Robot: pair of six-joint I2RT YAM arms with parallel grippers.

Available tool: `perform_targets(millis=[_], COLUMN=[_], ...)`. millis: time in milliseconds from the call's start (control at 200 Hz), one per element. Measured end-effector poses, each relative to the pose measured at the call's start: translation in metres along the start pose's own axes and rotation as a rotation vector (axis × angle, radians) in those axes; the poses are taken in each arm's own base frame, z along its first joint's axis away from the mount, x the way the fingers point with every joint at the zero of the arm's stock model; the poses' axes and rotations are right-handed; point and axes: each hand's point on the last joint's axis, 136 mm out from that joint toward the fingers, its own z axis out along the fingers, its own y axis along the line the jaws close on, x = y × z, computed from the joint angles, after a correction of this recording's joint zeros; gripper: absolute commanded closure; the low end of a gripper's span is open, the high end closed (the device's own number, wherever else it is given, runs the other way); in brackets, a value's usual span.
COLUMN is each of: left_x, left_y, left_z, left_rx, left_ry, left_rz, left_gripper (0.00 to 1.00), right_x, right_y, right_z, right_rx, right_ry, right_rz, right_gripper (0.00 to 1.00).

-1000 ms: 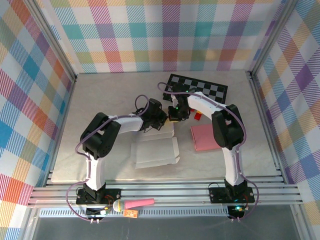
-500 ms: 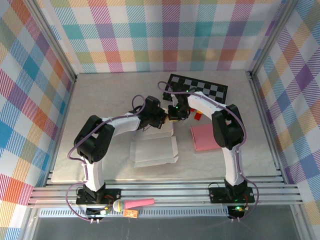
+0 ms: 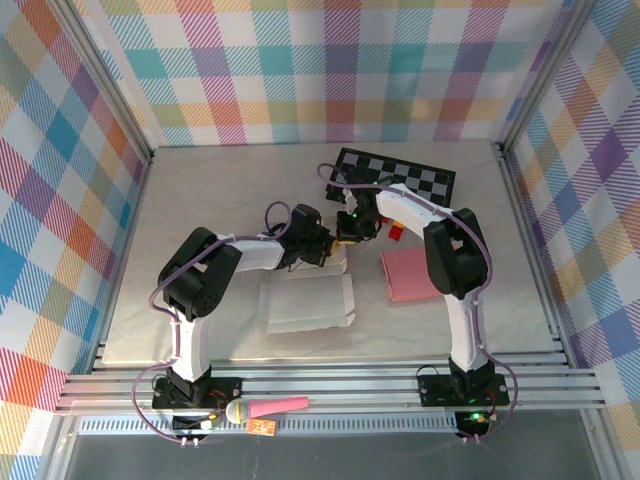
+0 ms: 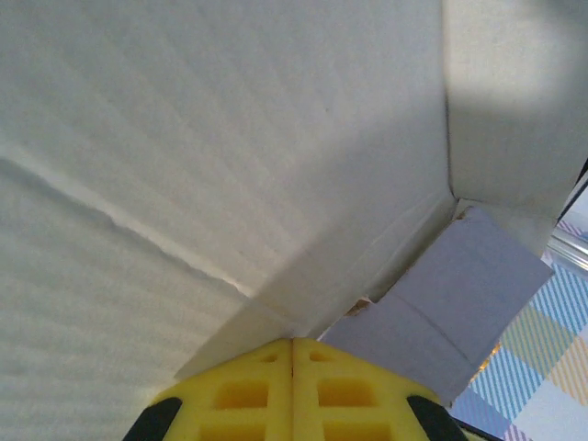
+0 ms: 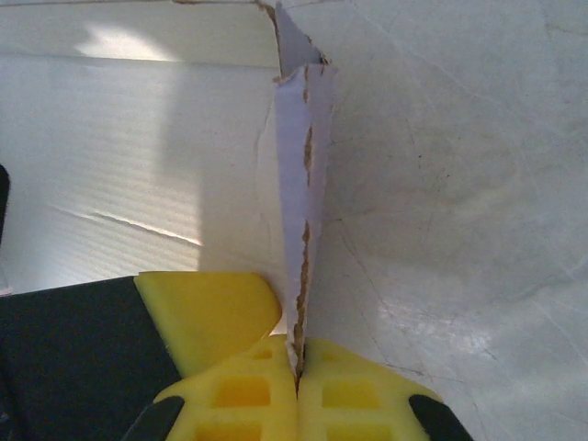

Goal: Fold the paper box

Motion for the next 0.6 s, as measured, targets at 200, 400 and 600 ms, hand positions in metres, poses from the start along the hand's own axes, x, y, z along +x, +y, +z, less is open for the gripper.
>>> perform_targets(millis=[200,400,600], left_x=[0.000,-0.003,-0.006], left_y=[-0.001,-0.006,-0.015], left_z=[0.000,-0.001,-0.011], left_rx=[0.009,0.030,0.004], left_ry=[0.001,-0.001,-0.019], left_rz=[0.002,0.002,0.050], left_gripper=[1.00,1.00,0.85], right_x=[-0.001,-0.003,-0.004], right_y=[0.001,-0.001,-0.001], right_z=[-0.002,-0.005,-0.006], right_rx=[-0.028,-0.064,-0.078], right_ry=[0.005,0.011,0.012], right_rz=[0.025,0.053,0.058], right_gripper=[1.00,1.00,0.72])
